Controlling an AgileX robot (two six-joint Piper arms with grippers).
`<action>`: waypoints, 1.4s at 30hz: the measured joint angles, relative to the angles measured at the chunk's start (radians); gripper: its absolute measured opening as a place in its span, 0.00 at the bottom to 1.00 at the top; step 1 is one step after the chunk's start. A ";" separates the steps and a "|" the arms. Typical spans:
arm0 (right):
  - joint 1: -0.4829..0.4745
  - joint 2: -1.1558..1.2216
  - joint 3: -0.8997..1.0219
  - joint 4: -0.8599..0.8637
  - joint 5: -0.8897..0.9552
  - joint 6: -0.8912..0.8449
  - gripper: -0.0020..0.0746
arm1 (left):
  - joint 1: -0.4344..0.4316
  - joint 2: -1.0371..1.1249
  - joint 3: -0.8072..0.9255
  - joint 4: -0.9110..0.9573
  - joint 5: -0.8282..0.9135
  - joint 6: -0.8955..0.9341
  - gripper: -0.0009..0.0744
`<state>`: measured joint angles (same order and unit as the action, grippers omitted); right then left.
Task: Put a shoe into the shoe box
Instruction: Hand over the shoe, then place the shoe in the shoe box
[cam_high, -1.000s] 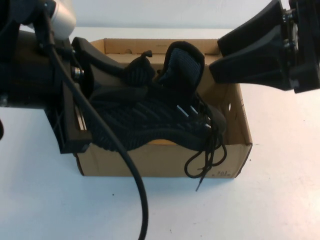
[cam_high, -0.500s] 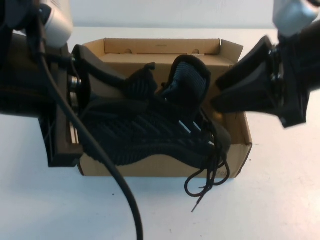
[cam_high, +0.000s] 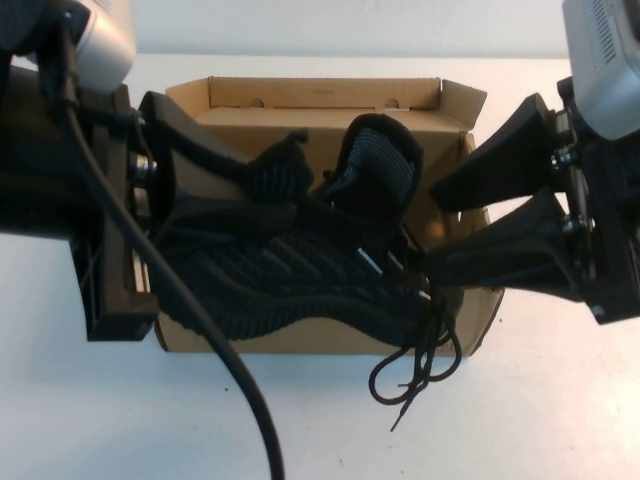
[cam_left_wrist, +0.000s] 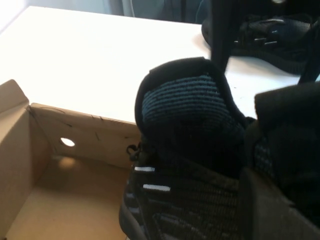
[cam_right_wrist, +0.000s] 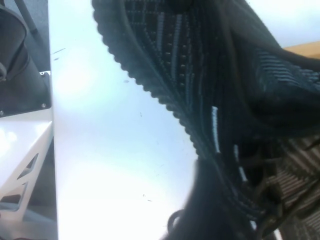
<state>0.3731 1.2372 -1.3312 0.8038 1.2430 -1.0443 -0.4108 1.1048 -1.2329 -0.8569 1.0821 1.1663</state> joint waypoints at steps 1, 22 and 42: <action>0.000 0.000 0.000 0.000 0.000 0.003 0.60 | 0.000 0.000 0.000 0.000 0.002 -0.003 0.10; 0.038 0.106 0.002 0.079 -0.008 -0.031 0.68 | 0.000 -0.005 -0.001 -0.009 0.051 -0.003 0.10; 0.053 0.121 -0.001 0.079 -0.020 -0.050 0.05 | 0.000 -0.005 -0.001 -0.012 0.045 -0.015 0.10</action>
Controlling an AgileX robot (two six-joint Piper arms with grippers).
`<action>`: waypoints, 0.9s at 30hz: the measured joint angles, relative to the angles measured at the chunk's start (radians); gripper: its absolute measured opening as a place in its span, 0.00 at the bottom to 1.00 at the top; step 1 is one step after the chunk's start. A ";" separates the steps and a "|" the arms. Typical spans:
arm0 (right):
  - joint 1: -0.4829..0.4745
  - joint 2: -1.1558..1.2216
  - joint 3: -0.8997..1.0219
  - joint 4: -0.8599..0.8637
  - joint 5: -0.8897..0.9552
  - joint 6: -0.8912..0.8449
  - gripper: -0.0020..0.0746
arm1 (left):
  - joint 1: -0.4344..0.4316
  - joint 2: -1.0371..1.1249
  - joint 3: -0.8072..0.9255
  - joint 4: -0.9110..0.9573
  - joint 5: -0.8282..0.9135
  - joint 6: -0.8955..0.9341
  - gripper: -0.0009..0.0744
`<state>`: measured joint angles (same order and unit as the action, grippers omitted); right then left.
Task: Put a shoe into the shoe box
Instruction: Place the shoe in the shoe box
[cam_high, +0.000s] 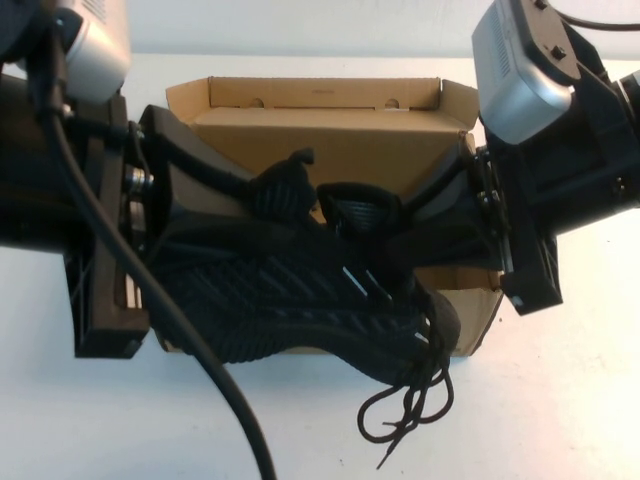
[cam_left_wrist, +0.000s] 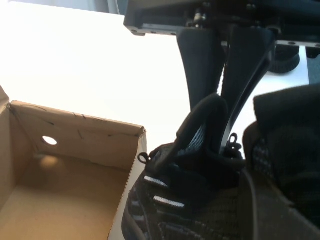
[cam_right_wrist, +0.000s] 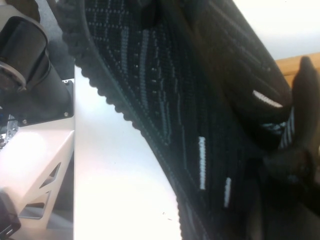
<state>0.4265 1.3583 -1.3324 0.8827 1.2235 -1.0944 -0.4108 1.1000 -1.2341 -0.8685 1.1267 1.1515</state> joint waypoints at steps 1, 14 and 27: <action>0.000 0.000 -0.003 0.000 0.000 0.000 0.05 | 0.000 0.000 0.000 0.000 0.000 -0.003 0.10; 0.000 0.000 -0.008 -0.004 0.000 0.029 0.04 | 0.000 -0.003 -0.005 0.000 -0.010 -0.032 0.14; 0.004 0.004 -0.027 -0.017 0.004 0.070 0.04 | 0.000 -0.009 -0.006 -0.015 -0.054 -0.074 0.49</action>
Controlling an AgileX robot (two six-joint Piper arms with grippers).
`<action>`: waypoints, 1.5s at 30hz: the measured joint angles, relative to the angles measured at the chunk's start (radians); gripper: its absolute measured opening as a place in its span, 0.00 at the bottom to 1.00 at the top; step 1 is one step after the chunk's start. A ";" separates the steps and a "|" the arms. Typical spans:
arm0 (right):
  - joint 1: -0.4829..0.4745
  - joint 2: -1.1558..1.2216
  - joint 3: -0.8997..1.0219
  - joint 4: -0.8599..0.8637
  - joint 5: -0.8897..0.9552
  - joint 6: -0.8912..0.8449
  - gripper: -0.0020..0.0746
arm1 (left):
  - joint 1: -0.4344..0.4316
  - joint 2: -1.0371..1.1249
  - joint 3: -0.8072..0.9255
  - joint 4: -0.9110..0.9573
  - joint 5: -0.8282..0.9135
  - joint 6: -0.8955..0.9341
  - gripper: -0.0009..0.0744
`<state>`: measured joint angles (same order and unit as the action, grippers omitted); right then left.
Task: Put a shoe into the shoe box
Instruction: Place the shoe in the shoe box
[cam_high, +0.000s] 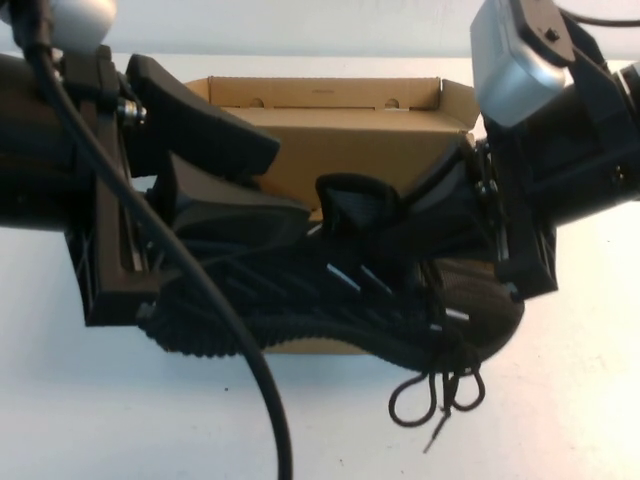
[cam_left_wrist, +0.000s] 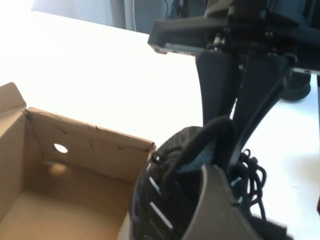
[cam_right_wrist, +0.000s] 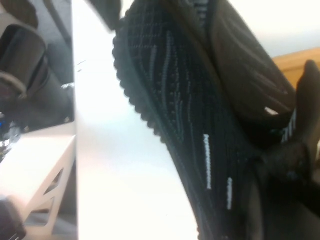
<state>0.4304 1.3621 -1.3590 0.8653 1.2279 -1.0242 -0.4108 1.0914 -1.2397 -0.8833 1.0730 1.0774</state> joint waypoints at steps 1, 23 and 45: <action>0.000 0.000 -0.006 -0.002 -0.010 0.007 0.04 | 0.000 0.000 0.000 -0.001 -0.003 -0.002 0.50; 0.000 0.084 -0.130 -0.191 -0.165 0.049 0.04 | 0.000 -0.034 -0.002 -0.162 -0.293 0.012 0.57; 0.000 0.338 -0.376 -0.311 -0.279 0.047 0.04 | 0.000 -0.040 -0.002 0.293 -0.310 -0.306 0.02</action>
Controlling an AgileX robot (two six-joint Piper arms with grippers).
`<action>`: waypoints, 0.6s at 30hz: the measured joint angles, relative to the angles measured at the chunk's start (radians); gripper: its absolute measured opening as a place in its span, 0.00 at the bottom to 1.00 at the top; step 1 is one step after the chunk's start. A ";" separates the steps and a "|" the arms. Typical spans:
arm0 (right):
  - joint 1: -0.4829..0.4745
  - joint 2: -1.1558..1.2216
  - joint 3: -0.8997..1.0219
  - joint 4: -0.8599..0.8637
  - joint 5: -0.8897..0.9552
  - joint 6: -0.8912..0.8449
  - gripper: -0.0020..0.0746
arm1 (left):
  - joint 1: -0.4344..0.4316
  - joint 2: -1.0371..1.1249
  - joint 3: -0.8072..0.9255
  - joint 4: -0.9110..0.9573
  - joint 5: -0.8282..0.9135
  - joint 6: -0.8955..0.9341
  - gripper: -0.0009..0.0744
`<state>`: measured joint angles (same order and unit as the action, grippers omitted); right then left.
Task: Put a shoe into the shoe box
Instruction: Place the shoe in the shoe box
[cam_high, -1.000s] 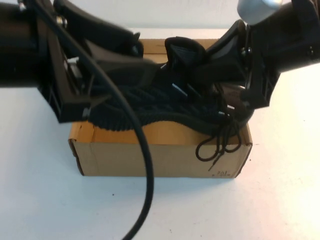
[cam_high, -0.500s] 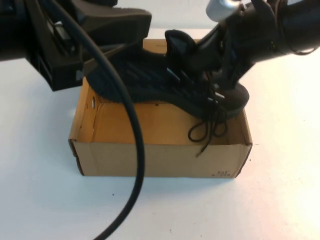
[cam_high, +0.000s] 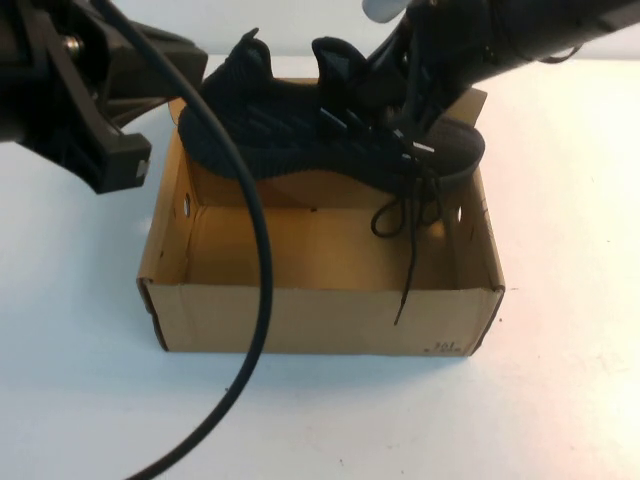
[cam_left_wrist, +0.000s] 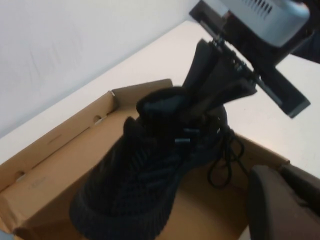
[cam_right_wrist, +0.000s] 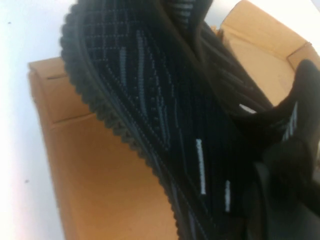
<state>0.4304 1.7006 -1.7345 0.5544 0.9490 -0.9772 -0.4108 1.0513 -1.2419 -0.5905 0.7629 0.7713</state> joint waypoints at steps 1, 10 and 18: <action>0.000 0.010 -0.018 -0.002 0.000 0.000 0.04 | 0.000 0.000 0.000 0.013 0.000 -0.010 0.02; 0.000 0.057 -0.155 -0.017 0.002 -0.002 0.04 | 0.000 0.000 0.000 0.077 0.037 -0.054 0.01; 0.000 0.109 -0.163 -0.015 0.039 -0.037 0.04 | 0.000 0.000 0.000 0.100 0.037 -0.054 0.01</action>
<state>0.4304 1.8096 -1.8979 0.5391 0.9881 -1.0140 -0.4108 1.0513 -1.2419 -0.4909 0.7995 0.7178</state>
